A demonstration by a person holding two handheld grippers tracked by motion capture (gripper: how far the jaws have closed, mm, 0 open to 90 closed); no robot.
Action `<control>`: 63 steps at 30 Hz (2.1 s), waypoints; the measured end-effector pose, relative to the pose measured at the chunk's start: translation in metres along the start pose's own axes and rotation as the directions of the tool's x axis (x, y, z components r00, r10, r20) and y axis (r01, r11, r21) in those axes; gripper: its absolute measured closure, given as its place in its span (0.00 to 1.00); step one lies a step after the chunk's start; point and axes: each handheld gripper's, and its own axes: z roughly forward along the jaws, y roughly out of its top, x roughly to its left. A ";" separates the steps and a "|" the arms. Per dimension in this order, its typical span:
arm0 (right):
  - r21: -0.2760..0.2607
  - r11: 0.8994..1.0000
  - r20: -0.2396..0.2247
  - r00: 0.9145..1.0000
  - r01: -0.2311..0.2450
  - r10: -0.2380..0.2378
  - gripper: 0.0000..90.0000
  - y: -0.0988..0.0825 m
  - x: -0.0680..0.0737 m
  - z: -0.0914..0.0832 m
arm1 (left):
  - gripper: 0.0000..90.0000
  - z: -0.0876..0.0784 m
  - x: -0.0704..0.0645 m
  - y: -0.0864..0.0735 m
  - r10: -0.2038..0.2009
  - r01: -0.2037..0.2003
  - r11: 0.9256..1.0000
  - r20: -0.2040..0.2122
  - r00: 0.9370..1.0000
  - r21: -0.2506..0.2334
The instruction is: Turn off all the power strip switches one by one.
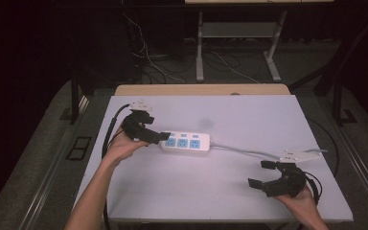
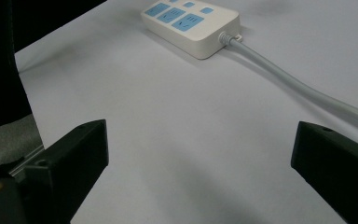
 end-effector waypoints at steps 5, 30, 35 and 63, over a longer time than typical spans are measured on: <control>0.000 1.000 0.002 1.000 0.002 -0.002 0.04 0.000 0.000 0.000 | 0.06 0.008 0.007 0.004 0.003 -0.003 0.999 0.000 1.000 0.036; 0.030 0.999 -0.006 1.000 0.018 -0.018 0.04 -0.002 0.000 0.004 | 0.45 0.044 0.020 0.012 0.042 -0.039 0.991 -0.021 0.999 0.129; 0.036 0.999 -0.010 1.000 0.023 -0.023 0.04 -0.002 0.000 0.005 | 0.69 0.050 0.019 0.012 0.063 -0.058 0.989 -0.035 0.997 0.139; 0.046 0.998 -0.021 0.999 0.032 -0.031 0.04 -0.002 0.001 0.005 | 0.99 0.081 0.024 0.003 0.058 -0.057 0.974 -0.001 0.998 0.219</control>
